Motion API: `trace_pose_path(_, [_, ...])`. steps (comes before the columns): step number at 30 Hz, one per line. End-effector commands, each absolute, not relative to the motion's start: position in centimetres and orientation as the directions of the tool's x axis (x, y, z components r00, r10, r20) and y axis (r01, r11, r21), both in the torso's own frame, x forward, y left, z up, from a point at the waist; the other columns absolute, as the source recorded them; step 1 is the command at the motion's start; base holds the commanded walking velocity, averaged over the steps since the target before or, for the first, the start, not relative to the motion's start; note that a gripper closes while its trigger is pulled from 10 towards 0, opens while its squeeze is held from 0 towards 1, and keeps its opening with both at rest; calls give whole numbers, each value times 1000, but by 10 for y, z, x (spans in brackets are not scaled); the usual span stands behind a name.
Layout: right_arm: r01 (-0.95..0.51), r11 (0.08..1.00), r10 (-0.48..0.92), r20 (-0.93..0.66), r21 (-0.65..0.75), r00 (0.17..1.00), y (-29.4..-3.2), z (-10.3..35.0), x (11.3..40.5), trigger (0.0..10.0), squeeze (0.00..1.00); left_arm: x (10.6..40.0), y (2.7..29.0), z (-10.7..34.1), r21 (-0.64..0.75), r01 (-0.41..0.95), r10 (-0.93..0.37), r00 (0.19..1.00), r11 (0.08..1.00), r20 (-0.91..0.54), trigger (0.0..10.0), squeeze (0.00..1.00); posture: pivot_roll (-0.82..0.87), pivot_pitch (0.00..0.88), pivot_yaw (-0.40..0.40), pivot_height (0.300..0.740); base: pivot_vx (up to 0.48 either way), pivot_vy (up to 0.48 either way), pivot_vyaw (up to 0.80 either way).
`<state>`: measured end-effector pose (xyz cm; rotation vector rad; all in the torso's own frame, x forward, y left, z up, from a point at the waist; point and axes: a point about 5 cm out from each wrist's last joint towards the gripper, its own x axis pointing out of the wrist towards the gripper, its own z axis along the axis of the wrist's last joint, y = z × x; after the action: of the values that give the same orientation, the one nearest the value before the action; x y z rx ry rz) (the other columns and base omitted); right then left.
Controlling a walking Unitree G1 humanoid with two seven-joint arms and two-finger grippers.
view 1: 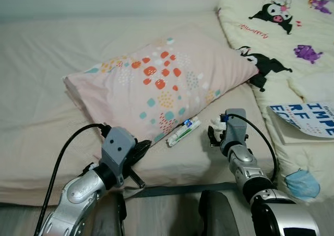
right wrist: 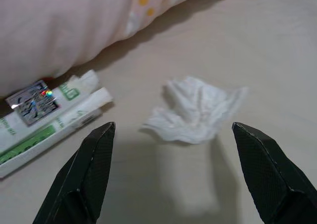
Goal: Clean up the room
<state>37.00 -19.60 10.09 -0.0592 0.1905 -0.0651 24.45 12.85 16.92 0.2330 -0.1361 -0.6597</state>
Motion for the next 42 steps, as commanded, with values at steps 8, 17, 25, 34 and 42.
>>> trace_pose_path(8, [103,991,-119,-199,-90,973,-201,98,369,10000,0,233,132,177,258,619,-642,767,742,9,10000,0,311,386,7,544,0,0,0])
trace_pose_path(17, [184,978,-199,-189,-97,962,-218,102,368,10000,0,230,132,182,254,631,-651,759,733,-6,10000,0,329,392,26,544,0,0,0])
trace_pose_path(25, [215,971,-230,-174,-99,957,-230,105,367,10000,0,229,134,184,257,632,-650,760,731,-22,10000,0,335,392,38,544,0,0,0])
trace_pose_path(34, [247,963,-261,-156,-103,953,-237,108,366,10000,0,231,135,186,255,625,-640,768,738,-32,10000,0,338,391,45,544,0,0,0])
trace_pose_path(42, [255,963,-264,-123,-90,957,-238,116,370,10000,0,231,137,187,256,621,-634,772,741,-39,10000,0,344,392,49,544,0,0,0])
